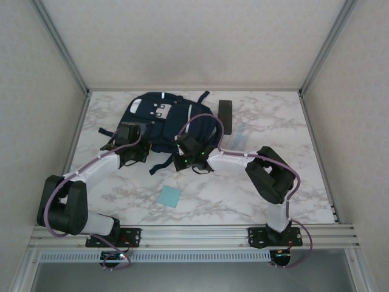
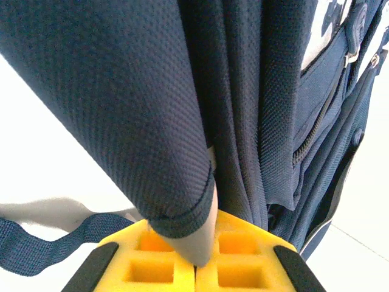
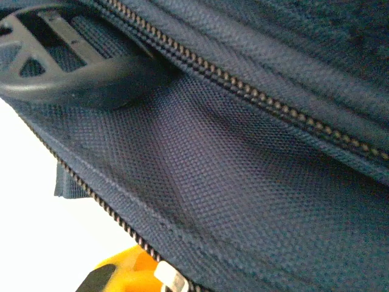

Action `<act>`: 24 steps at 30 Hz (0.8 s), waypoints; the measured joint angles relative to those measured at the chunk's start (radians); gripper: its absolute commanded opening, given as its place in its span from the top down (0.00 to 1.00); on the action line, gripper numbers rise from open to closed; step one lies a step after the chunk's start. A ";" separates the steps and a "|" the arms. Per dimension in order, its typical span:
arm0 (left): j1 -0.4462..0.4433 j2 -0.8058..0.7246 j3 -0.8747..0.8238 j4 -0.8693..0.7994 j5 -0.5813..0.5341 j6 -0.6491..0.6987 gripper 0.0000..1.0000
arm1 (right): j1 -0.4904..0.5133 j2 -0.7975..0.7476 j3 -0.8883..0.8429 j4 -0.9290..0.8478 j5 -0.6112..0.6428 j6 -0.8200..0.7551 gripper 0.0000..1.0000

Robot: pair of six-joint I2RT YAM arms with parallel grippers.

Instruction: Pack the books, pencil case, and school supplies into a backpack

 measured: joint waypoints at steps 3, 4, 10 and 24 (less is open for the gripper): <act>0.005 0.008 0.009 -0.008 0.014 0.017 1.00 | -0.016 -0.013 0.000 -0.038 -0.043 -0.040 1.00; 0.006 0.011 0.014 -0.012 0.018 0.023 1.00 | -0.022 -0.016 0.000 -0.054 -0.053 -0.055 1.00; 0.026 0.049 0.039 -0.031 0.040 0.121 1.00 | -0.076 -0.019 0.037 -0.208 -0.139 -0.152 1.00; 0.144 0.274 0.250 -0.054 0.091 0.454 0.92 | -0.108 0.190 0.399 -0.696 -0.175 -0.280 1.00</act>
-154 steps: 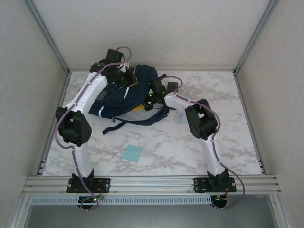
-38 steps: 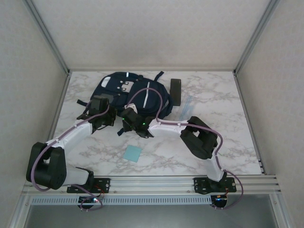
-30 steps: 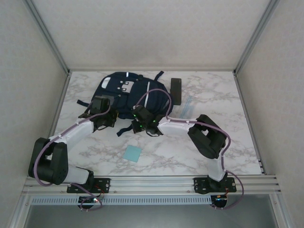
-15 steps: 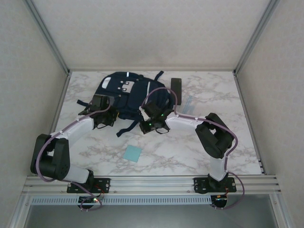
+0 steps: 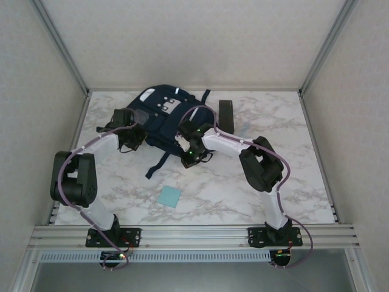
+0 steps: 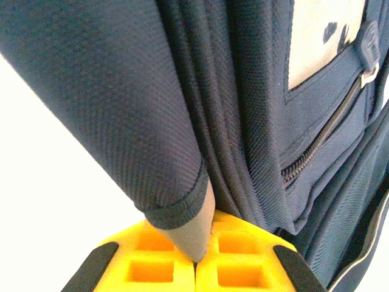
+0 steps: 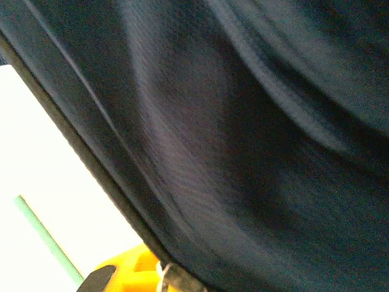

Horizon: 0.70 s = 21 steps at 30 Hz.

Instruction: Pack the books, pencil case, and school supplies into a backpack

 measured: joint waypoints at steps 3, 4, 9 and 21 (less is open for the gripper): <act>0.004 0.010 0.035 -0.027 0.003 0.019 0.36 | -0.002 0.007 0.034 -0.049 -0.015 0.013 1.00; 0.004 0.008 0.037 -0.034 0.002 0.020 0.29 | -0.003 0.007 0.042 -0.061 -0.021 0.017 1.00; -0.046 -0.102 -0.030 -0.055 -0.027 -0.047 0.22 | -0.010 0.007 0.061 -0.102 -0.058 0.078 1.00; -0.316 -0.251 -0.222 0.045 -0.077 -0.353 0.32 | -0.008 0.007 0.099 -0.159 -0.097 0.144 1.00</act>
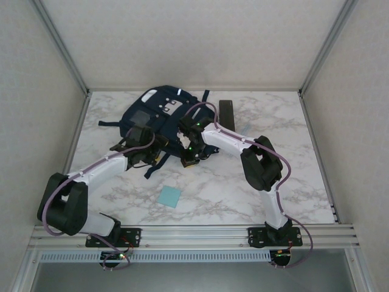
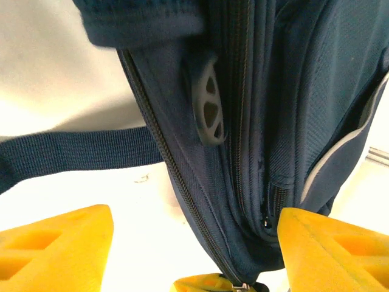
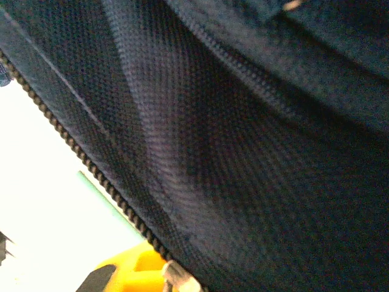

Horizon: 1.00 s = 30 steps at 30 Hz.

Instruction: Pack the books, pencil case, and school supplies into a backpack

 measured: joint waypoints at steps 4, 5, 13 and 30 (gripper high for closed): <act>-0.039 0.067 0.008 0.051 -0.027 -0.042 0.60 | 0.002 0.000 0.000 -0.007 -0.001 0.012 1.00; -0.048 0.091 0.013 0.063 -0.039 -0.049 0.68 | 0.002 0.000 0.000 -0.007 -0.003 0.016 1.00; -0.075 0.187 0.046 0.094 -0.068 -0.040 1.00 | 0.003 0.001 -0.006 -0.019 0.010 -0.007 1.00; 0.087 0.073 0.024 -0.129 0.031 0.348 1.00 | -0.158 0.000 -0.073 -0.160 0.056 -0.218 1.00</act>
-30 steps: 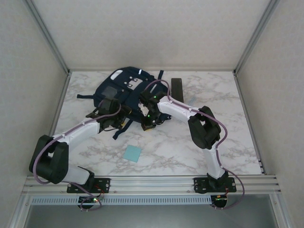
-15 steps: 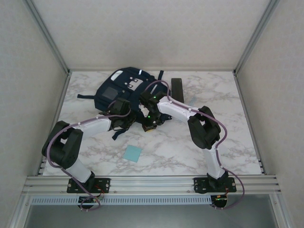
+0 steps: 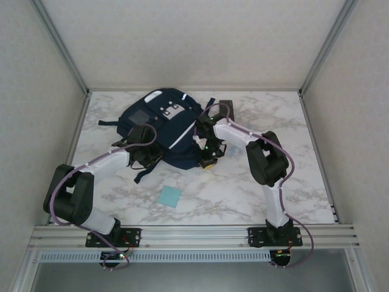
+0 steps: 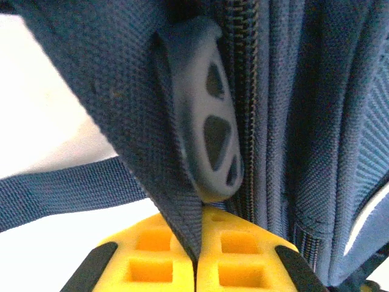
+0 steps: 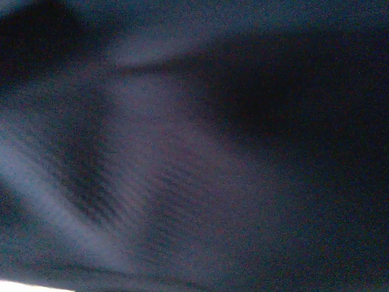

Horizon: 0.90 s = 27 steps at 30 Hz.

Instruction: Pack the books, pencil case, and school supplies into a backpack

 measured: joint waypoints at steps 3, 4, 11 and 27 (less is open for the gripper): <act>0.060 0.000 0.000 -0.034 0.020 0.073 1.00 | -0.017 0.000 0.000 -0.008 0.001 -0.021 1.00; 0.084 0.001 0.002 -0.044 0.029 0.099 1.00 | -0.017 0.000 -0.001 -0.008 -0.002 -0.025 1.00; 0.200 0.128 0.131 -0.124 0.056 0.209 1.00 | 0.055 0.000 -0.028 0.045 -0.049 -0.040 1.00; 0.279 0.241 0.420 -0.189 0.022 0.220 0.15 | 0.204 0.095 0.107 0.159 -0.140 0.158 1.00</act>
